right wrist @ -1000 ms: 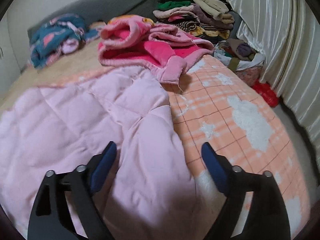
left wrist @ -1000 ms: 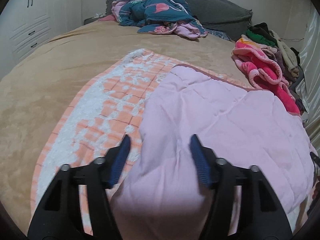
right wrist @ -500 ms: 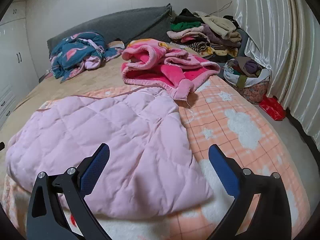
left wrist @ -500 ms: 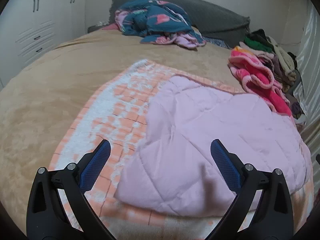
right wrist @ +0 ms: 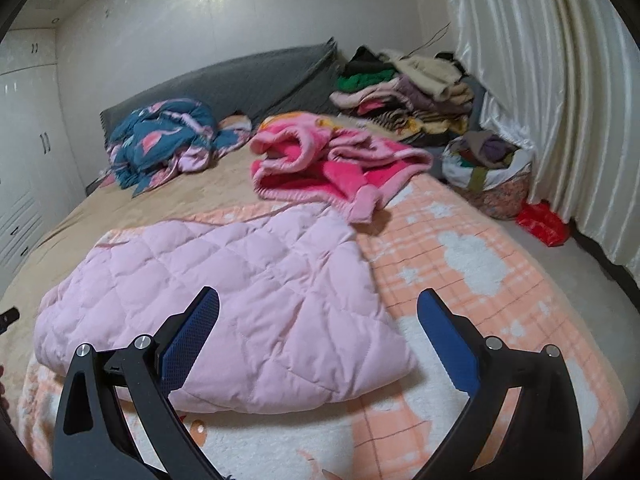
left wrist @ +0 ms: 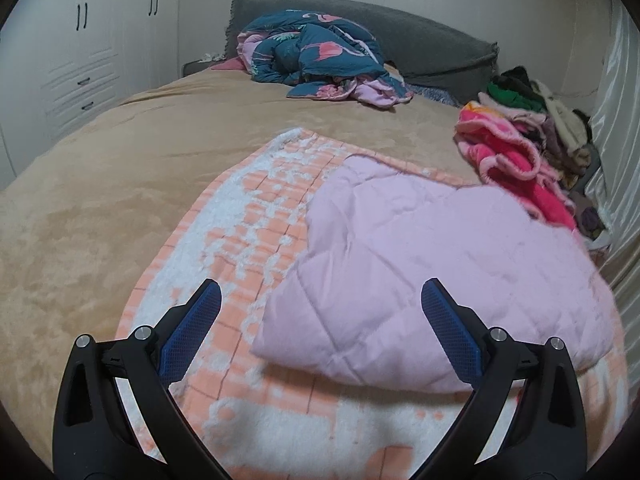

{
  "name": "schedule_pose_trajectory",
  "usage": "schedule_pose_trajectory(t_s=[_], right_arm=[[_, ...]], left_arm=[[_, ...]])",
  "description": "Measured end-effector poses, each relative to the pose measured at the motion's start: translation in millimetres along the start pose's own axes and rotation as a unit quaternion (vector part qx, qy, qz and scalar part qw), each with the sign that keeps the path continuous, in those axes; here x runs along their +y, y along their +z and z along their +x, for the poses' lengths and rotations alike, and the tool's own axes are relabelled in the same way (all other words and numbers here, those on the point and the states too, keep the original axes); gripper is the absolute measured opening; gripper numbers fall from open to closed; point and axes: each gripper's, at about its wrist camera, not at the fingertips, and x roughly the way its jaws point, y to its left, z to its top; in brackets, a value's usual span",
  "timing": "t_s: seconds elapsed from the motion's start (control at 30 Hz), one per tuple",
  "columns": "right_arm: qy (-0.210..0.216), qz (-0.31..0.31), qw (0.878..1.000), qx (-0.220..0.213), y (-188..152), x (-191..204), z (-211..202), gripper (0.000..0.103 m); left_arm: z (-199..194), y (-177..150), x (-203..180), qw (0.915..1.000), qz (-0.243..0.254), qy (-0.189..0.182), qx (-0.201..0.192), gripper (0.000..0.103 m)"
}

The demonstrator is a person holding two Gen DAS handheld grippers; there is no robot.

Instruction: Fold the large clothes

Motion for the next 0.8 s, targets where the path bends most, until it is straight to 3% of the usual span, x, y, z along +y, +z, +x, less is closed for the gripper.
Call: schedule_pose_trajectory(t_s=[0.6, 0.8], right_arm=[[0.007, 0.031, 0.998, 0.045, -50.7, -16.0, -4.6, 0.099], [0.03, 0.072, 0.994, 0.075, -69.8, -22.7, 5.5, 0.099]], left_arm=[[3.4, -38.6, -8.0, 0.9993, 0.02, 0.001, 0.03, 0.094], [14.6, -54.3, -6.9, 0.9973, -0.018, -0.03, 0.065, 0.094]])
